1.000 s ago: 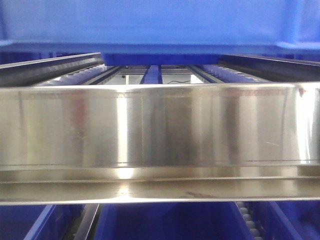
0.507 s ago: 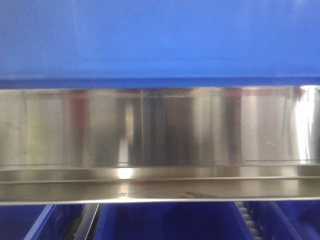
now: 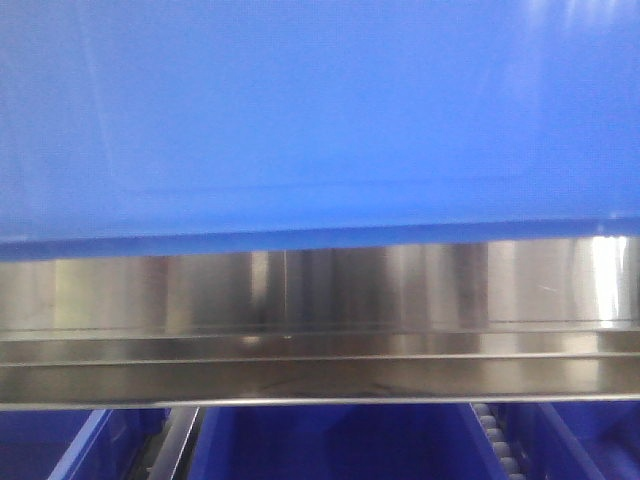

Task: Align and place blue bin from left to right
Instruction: 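Lift the blue bin with both grippers and pull it off the shelf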

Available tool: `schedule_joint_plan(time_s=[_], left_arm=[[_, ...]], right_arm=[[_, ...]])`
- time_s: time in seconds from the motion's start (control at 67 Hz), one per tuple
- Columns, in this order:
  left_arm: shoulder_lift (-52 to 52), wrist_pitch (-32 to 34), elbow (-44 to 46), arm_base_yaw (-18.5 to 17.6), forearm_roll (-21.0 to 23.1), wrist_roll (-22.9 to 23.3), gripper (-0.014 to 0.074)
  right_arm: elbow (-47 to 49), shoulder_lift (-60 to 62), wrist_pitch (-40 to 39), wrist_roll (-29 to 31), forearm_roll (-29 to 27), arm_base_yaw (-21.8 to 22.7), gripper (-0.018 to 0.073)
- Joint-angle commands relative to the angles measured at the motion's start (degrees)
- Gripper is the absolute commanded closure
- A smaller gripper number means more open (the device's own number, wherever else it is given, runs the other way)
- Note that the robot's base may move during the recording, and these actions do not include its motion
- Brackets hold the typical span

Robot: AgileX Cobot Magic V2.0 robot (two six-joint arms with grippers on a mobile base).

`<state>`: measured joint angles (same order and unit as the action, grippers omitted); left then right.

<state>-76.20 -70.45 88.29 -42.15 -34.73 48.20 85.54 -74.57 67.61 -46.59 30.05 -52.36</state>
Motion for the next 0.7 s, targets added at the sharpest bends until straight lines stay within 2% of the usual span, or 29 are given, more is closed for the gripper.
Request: schedule_joint_plan(time_s=[0.0,0.239,0.537,0.687], left_arm=[[1.05,3.79,0.44,-2.01,-0.52,0.47,0.0707],[1.05,3.79,0.44,-4.26,-0.39,0.47,0.0707],[1.17,4.34,3.04,-4.24,-0.51,0.47,0.0707],[1.17,4.23,5.02,-4.24,-2.07,0.47,0.0707]], right_arm=[[0.35,1.28,-4.41,-0.78,2.36,-1.02,0.064],[0.35,1.28,-2.33,-0.78,2.36,-1.92,0.064],[0.35,1.28,-2.11,-0.78,2.36,-1.92,0.064],[0.57,1.28,-2.17,-0.78,2.36,-1.92,0.064]])
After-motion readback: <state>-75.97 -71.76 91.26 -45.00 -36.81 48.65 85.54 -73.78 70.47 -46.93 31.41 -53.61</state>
